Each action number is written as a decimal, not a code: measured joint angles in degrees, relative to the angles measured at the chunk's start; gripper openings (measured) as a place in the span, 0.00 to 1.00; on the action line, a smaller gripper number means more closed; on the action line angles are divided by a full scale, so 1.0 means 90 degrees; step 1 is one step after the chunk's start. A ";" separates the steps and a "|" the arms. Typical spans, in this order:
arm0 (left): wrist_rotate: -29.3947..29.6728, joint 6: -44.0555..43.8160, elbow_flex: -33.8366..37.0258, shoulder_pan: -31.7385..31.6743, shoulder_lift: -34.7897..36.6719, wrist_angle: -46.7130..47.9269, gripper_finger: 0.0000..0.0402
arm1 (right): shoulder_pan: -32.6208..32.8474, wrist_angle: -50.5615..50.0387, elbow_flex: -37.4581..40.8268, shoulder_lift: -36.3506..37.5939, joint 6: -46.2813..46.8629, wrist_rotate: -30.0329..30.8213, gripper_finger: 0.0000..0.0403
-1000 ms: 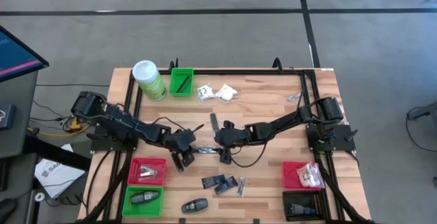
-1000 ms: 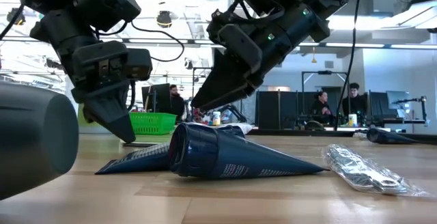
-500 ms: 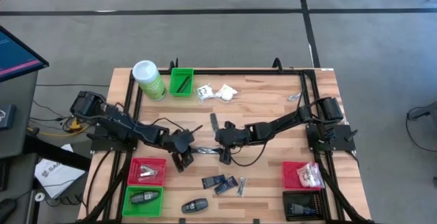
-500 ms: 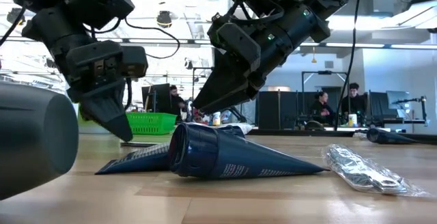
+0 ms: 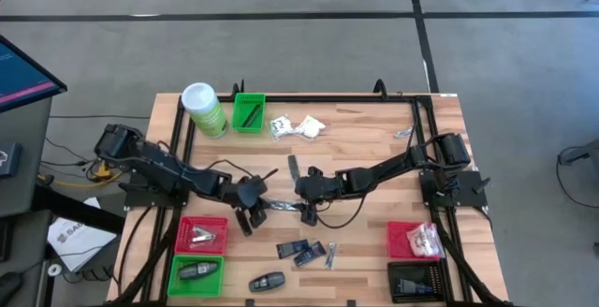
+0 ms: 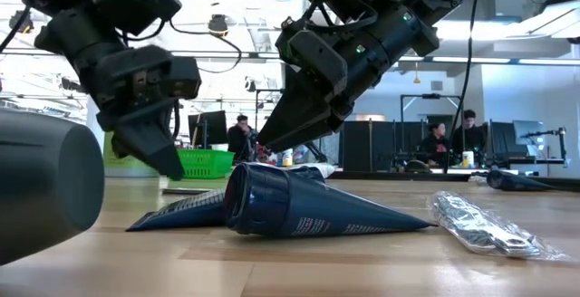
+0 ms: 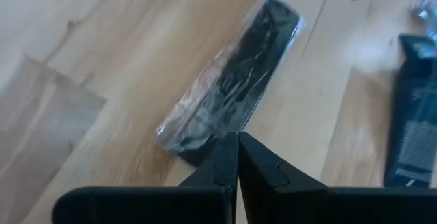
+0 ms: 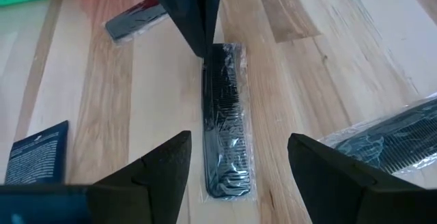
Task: Pick & Place Travel size toiletries
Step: Put the black comb into the top green bin
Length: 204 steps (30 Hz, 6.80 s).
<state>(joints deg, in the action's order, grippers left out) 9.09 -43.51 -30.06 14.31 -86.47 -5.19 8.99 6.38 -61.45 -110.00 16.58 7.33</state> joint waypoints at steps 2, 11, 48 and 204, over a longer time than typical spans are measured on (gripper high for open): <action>-0.0064 -0.0001 -0.0001 -0.0001 -0.0086 -0.0007 0.00 | 0.0000 -0.0006 0.0000 0.0000 0.0000 0.0000 0.58; -0.0196 -0.0027 -0.0031 -0.0001 -0.0373 -0.0115 0.00 | 0.0000 -0.0021 0.0000 0.0000 0.0002 0.0000 0.58; -0.0205 -0.0022 -0.0024 -0.0146 -0.0491 -0.0423 0.00 | -0.0012 -0.0182 -0.0058 -0.0214 0.0998 -0.0291 0.58; -0.0220 0.0138 -0.0017 -0.0311 -0.0542 -0.0318 0.00 | -0.0347 -0.0515 -0.0663 -0.0617 0.1494 -0.1328 0.58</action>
<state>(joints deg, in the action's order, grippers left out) 7.11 -42.26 -30.22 11.51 -91.35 -8.05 5.87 1.74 -67.42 -115.55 30.02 -4.62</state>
